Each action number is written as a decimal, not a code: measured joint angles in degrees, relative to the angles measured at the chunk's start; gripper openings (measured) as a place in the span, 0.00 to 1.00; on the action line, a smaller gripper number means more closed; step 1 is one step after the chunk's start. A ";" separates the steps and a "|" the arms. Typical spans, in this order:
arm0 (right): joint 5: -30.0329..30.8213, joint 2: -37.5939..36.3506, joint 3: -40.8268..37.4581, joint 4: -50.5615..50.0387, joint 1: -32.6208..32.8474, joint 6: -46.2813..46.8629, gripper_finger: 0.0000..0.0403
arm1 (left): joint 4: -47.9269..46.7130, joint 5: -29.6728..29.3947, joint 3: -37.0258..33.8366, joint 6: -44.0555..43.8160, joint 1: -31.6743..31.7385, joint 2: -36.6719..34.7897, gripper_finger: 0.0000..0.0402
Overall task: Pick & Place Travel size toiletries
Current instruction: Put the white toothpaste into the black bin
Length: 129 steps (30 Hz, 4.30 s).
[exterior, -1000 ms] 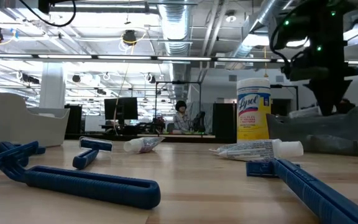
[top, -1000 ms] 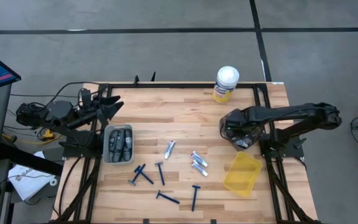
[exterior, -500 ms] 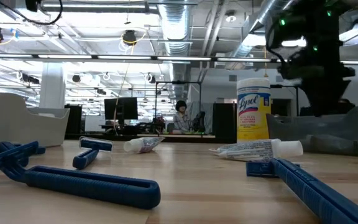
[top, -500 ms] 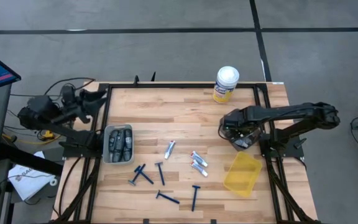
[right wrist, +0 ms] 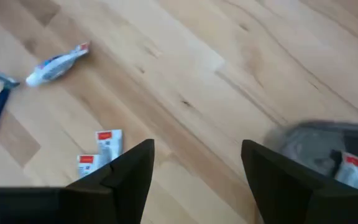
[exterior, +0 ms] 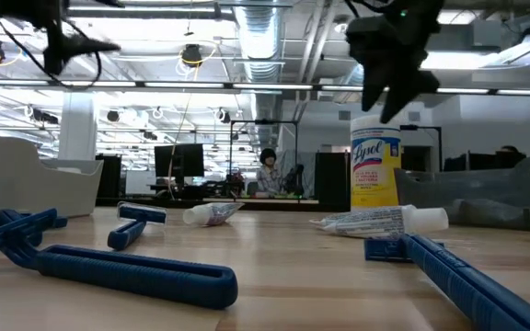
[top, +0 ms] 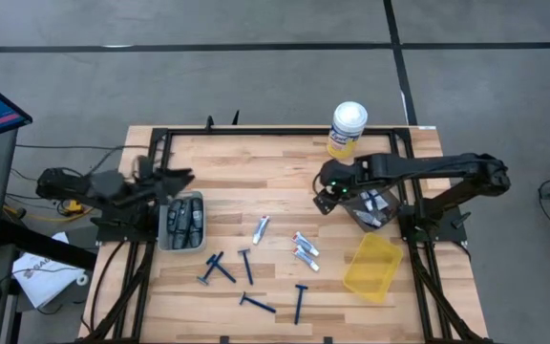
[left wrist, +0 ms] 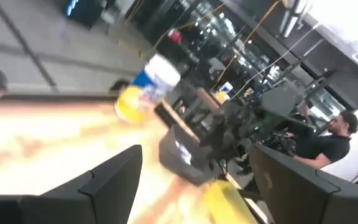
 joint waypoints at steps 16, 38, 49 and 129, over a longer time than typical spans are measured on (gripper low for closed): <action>1.84 -4.57 5.73 0.81 3.14 2.52 0.50 | 6.50 30.45 17.01 -5.45 9.64 58.60 0.68; 1.68 -5.19 5.69 -1.23 10.49 4.28 0.49 | -10.77 23.94 30.97 -14.15 4.96 81.40 0.68; 1.67 -5.19 5.69 -1.45 14.06 1.24 0.46 | -7.29 28.01 31.23 -18.81 3.61 89.42 0.68; -10.83 -1.71 5.62 38.47 9.99 -44.84 0.50 | 10.12 54.10 31.10 -0.10 8.76 56.76 0.13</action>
